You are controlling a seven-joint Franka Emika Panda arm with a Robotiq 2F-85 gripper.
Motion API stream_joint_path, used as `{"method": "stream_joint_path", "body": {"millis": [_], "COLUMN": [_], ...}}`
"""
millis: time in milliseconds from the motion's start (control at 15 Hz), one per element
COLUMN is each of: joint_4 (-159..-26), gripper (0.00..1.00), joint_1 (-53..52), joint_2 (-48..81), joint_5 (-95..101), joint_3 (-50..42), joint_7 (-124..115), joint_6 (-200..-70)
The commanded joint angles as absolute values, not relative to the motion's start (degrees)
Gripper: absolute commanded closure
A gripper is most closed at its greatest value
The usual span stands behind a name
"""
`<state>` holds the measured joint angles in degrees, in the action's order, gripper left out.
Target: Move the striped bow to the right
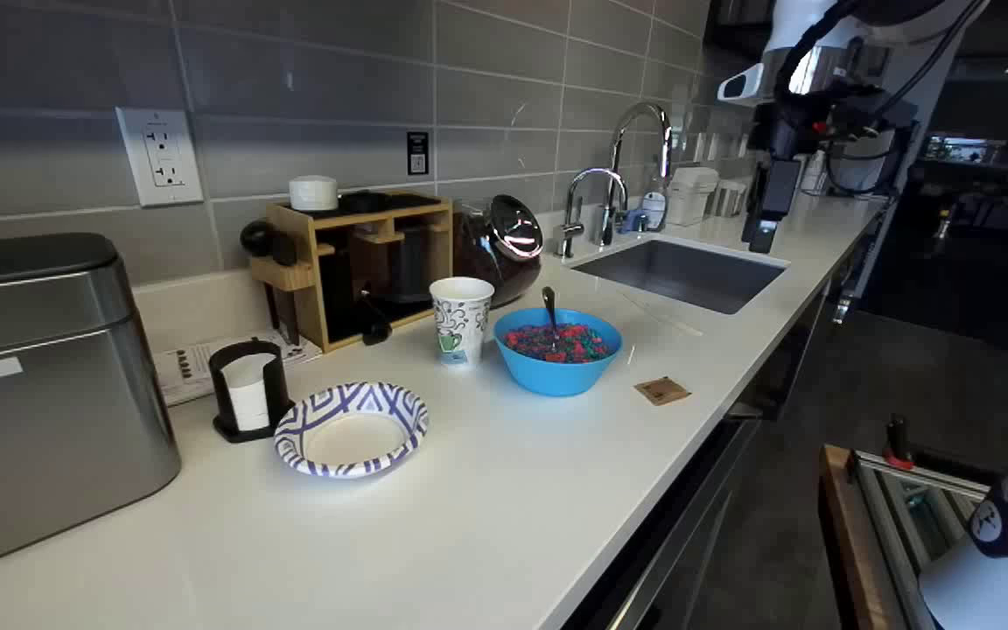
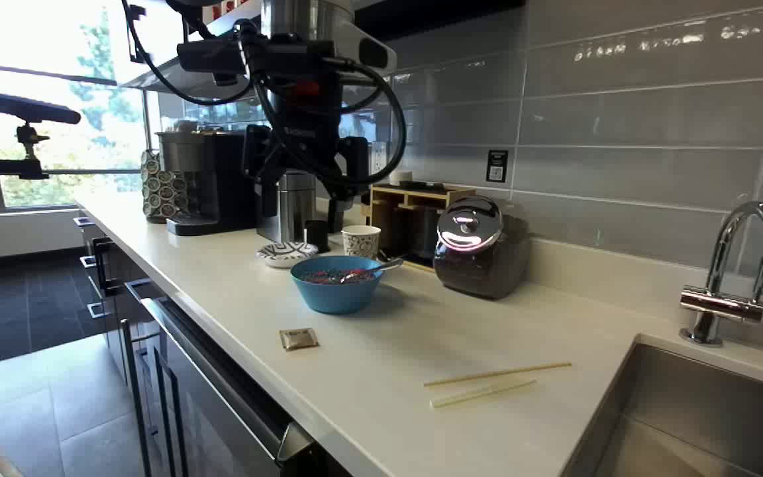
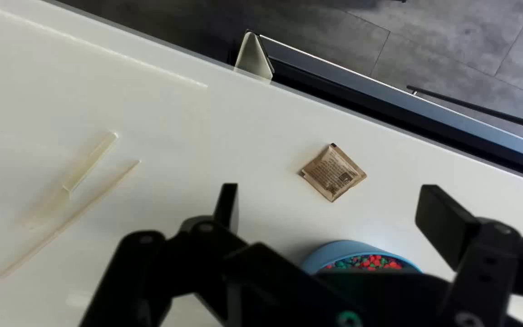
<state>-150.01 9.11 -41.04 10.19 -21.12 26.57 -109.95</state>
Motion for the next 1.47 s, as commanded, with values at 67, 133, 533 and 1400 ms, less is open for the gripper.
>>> {"method": "stream_joint_path", "body": {"millis": [67, 133, 533, 1400], "joint_4": [-149.9, -149.9, -149.9, -147.8], "gripper": [0.0, 0.0, 0.0, 0.0], "joint_1": [9.5, 9.5, 9.5, 7.3], "joint_2": [-40.9, -40.9, -40.9, -38.5], "joint_5": [9.9, 9.9, 9.9, 6.8], "joint_3": [-20.7, -20.7, -20.7, -17.4], "joint_7": [26.8, 26.8, 26.8, 22.2], "joint_6": [-109.9, -109.9, -109.9, -109.6]}}
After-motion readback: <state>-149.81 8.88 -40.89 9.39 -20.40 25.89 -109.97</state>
